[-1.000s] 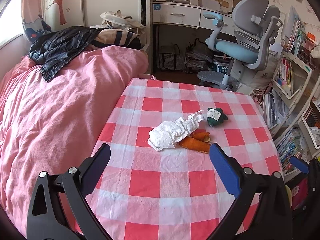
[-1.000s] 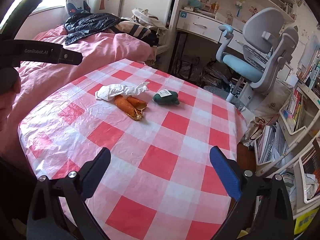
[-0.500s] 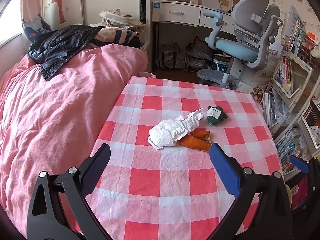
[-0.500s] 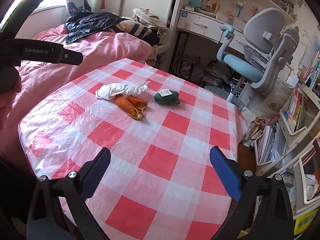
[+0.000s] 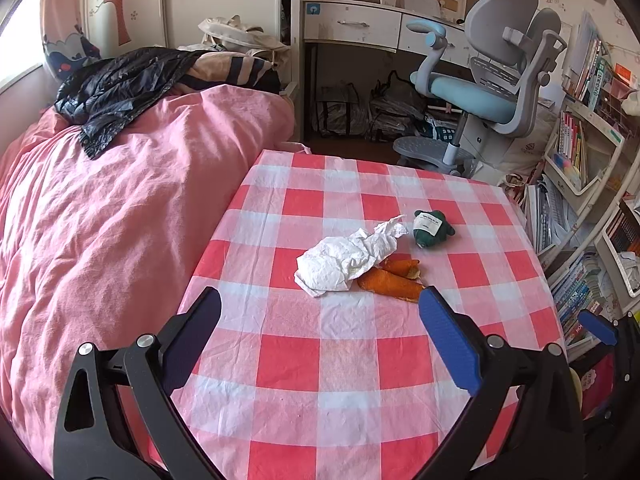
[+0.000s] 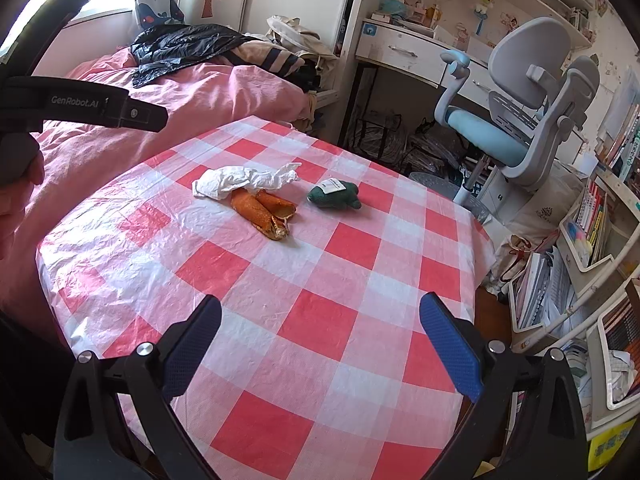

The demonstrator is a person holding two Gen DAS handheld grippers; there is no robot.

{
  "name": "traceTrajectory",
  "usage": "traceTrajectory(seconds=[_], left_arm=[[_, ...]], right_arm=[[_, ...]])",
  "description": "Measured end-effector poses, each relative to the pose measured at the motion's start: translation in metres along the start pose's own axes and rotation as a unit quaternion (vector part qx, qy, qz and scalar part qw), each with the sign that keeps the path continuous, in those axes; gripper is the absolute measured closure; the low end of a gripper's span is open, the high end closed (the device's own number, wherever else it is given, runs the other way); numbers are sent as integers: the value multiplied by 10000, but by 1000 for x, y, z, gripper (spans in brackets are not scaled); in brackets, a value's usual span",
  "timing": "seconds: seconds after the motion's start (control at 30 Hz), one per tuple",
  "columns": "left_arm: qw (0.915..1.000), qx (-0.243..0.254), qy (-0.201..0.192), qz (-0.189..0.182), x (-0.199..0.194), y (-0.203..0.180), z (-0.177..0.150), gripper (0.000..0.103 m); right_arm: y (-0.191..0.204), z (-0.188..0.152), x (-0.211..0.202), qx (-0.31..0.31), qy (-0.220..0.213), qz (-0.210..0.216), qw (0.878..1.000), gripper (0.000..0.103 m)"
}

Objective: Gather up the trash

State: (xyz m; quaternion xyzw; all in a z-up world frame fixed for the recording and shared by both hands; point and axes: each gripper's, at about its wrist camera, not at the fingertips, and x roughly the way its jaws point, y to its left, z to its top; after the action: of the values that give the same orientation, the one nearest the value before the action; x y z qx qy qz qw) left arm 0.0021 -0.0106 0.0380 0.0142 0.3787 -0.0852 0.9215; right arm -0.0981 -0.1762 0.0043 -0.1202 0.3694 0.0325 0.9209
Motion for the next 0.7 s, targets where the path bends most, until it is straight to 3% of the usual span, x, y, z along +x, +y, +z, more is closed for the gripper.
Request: traceTrajectory(seconds=[0.7], left_arm=[[10000, -1, 15, 2, 0, -1, 0, 7]], right_arm=[[2, 0, 0, -7, 3, -4, 10000, 8]])
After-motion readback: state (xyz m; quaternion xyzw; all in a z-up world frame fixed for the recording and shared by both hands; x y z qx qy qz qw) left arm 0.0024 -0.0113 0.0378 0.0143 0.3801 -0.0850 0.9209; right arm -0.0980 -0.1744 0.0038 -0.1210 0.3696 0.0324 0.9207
